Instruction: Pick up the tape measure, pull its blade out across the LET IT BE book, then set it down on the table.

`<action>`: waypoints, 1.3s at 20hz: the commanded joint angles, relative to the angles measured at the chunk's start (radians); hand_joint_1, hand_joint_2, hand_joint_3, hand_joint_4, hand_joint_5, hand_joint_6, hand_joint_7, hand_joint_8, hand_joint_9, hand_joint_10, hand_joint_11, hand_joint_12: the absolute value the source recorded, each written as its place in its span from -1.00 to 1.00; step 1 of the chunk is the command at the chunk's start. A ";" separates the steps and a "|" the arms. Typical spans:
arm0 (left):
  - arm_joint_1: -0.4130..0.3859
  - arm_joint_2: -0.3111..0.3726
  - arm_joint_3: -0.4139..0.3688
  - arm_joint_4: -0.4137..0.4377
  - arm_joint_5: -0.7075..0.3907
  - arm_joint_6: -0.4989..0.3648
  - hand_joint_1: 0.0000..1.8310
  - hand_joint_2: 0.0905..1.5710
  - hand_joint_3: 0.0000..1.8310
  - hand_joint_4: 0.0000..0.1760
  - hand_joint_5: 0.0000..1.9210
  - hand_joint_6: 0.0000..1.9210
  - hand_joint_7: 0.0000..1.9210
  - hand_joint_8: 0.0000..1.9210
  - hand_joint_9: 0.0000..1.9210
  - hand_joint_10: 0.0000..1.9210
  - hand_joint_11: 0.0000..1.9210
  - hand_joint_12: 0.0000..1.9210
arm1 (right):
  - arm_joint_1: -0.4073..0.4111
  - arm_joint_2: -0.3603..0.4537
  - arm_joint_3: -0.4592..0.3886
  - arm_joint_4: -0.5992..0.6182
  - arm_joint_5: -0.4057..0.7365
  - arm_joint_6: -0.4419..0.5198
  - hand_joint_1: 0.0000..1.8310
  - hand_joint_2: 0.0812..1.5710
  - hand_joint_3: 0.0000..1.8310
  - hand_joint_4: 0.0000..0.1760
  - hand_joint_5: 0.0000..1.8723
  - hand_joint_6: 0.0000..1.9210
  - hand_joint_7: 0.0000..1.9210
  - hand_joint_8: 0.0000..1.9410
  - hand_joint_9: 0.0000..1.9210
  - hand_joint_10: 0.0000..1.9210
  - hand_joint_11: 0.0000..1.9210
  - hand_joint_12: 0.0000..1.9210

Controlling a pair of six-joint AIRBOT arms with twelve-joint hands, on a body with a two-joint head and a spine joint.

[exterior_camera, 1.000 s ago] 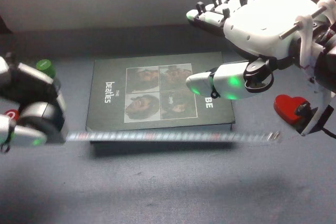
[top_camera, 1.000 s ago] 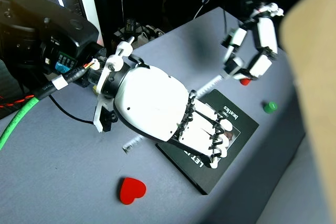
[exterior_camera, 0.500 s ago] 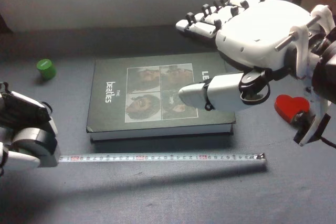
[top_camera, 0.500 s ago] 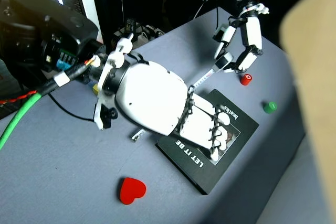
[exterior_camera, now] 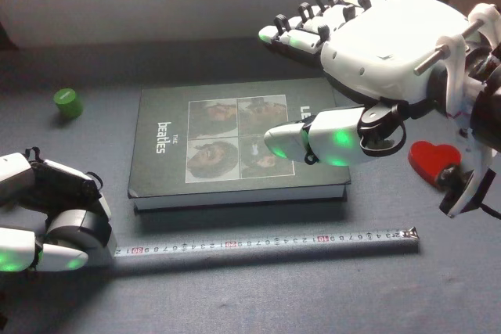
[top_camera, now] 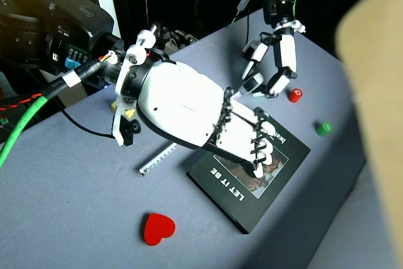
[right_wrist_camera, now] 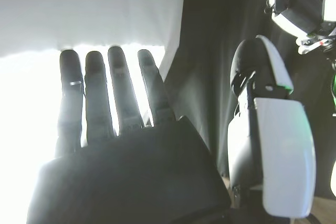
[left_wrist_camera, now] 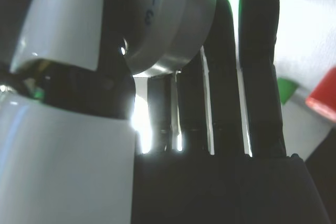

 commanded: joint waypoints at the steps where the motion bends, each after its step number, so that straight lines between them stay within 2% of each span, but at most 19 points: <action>1: -0.004 -0.006 0.010 -0.032 -0.124 -0.012 0.49 0.42 -1.00 -1.00 -0.07 -0.08 -0.01 0.13 -0.14 0.46 -0.16 0.30 | 0.020 0.006 -0.004 -0.054 0.038 0.002 -0.94 0.37 -1.00 -0.44 -0.92 -1.00 -0.86 -0.99 -0.86 -1.00 -1.00 -0.34; 3: -0.004 -0.014 0.024 -0.028 -0.124 -0.012 0.49 0.42 -1.00 -1.00 -0.09 -0.04 0.02 0.12 -0.15 0.43 -0.16 0.27 | 0.020 0.006 -0.004 -0.054 0.035 0.002 -0.94 0.38 -0.99 -0.44 -0.91 -1.00 -0.86 -1.00 -0.86 -1.00 -1.00 -0.34; 4: -0.005 -0.016 0.029 -0.027 -0.124 -0.012 0.50 0.41 -1.00 -1.00 -0.09 -0.02 0.05 0.04 -0.12 0.38 -0.14 0.19 | 0.021 0.006 -0.004 -0.054 0.033 0.002 -0.94 0.38 -0.99 -0.44 -0.91 -1.00 -0.86 -1.00 -0.86 -1.00 -1.00 -0.34; 5: -0.008 -0.019 0.036 -0.027 -0.124 -0.012 0.36 0.41 -1.00 -1.00 -0.08 0.05 0.04 0.11 -0.09 -0.12 -0.16 0.09 | 0.021 0.006 -0.004 -0.054 0.032 0.002 -0.94 0.38 -0.99 -0.44 -0.91 -1.00 -0.86 -1.00 -0.86 -1.00 -1.00 -0.34; 6: -0.009 -0.020 0.039 -0.027 -0.124 -0.012 0.33 0.42 -1.00 -1.00 -0.08 0.08 0.02 0.13 -0.03 -0.41 -0.17 0.04 | 0.021 0.006 -0.004 -0.054 0.031 0.002 -0.94 0.38 -0.99 -0.44 -0.91 -1.00 -0.86 -1.00 -0.86 -1.00 -1.00 -0.34; 7: -0.009 -0.020 0.040 -0.027 -0.124 -0.012 0.22 0.45 -1.00 -1.00 -0.08 0.16 -0.04 -0.46 0.02 -0.74 -0.23 -0.02 | 0.022 0.006 -0.004 -0.054 0.031 0.002 -0.94 0.38 -0.99 -0.44 -0.91 -1.00 -0.86 -1.00 -0.86 -1.00 -1.00 -0.34; 8: -0.008 -0.021 0.038 -0.027 -0.124 -0.012 0.00 0.44 -1.00 -1.00 -0.16 -0.50 -0.05 -0.74 -0.02 -0.84 -0.32 -0.06 | 0.021 0.006 -0.004 -0.054 0.031 0.001 -0.94 0.38 -1.00 -0.44 -0.91 -1.00 -0.86 -1.00 -0.86 -1.00 -1.00 -0.34; 9: -0.008 -0.021 0.036 -0.026 -0.124 -0.012 -0.14 0.45 -1.00 -1.00 -0.14 -0.82 -0.08 -0.90 -0.08 -0.92 -0.40 -0.10 | 0.021 0.006 -0.004 -0.054 0.031 0.000 -0.94 0.38 -1.00 -0.44 -0.91 -1.00 -0.86 -1.00 -0.86 -1.00 -1.00 -0.34; 10: -0.006 -0.021 0.035 -0.025 -0.126 -0.012 -0.25 0.44 -1.00 -1.00 -0.15 -0.94 -0.11 -0.97 -0.15 -0.97 -0.48 -0.12 | 0.020 0.006 -0.004 -0.054 0.031 -0.001 -0.94 0.38 -1.00 -0.44 -0.91 -1.00 -0.86 -1.00 -0.86 -1.00 -1.00 -0.34; 13: -0.001 -0.020 0.032 -0.023 -0.131 -0.012 -0.47 0.39 -1.00 -1.00 -0.26 -1.00 -0.24 -1.00 -0.28 -1.00 -0.61 -0.17 | 0.021 0.006 -0.004 -0.054 0.031 -0.002 -0.94 0.39 -0.99 -0.44 -0.91 -1.00 -0.86 -1.00 -0.86 -1.00 -1.00 -0.34; 16: -0.001 -0.018 0.032 -0.023 -0.138 -0.012 -0.56 0.32 -1.00 -1.00 -0.36 -1.00 -0.37 -1.00 -0.42 -1.00 -0.73 -0.22 | 0.021 0.006 -0.004 -0.054 0.031 -0.002 -0.95 0.39 -1.00 -0.44 -0.91 -1.00 -0.86 -1.00 -0.86 -1.00 -1.00 -0.34; 20: -0.014 0.023 0.034 -0.027 -0.116 0.012 -0.65 0.27 -1.00 -1.00 -0.65 -1.00 -0.65 -1.00 -0.67 -1.00 -0.93 -0.21 | 0.021 0.006 -0.005 -0.054 0.029 -0.002 -0.95 0.39 -1.00 -0.44 -0.91 -1.00 -0.86 -1.00 -0.86 -1.00 -1.00 -0.34; 23: -0.082 0.082 0.023 -0.008 -0.043 0.080 -0.67 0.25 -1.00 -1.00 -0.76 -1.00 -0.76 -1.00 -0.76 -1.00 -1.00 -0.21 | 0.020 0.008 -0.008 -0.054 0.027 -0.002 -0.95 0.39 -1.00 -0.44 -0.91 -1.00 -0.86 -1.00 -0.86 -1.00 -1.00 -0.35; 26: -0.226 0.140 -0.012 0.039 0.095 0.124 -0.68 0.24 -1.00 -1.00 -0.75 -0.99 -0.76 -0.99 -0.76 -1.00 -1.00 -0.22 | 0.019 0.011 -0.013 -0.054 0.027 -0.005 -0.95 0.38 -1.00 -0.44 -0.91 -1.00 -0.85 -1.00 -0.85 -1.00 -1.00 -0.32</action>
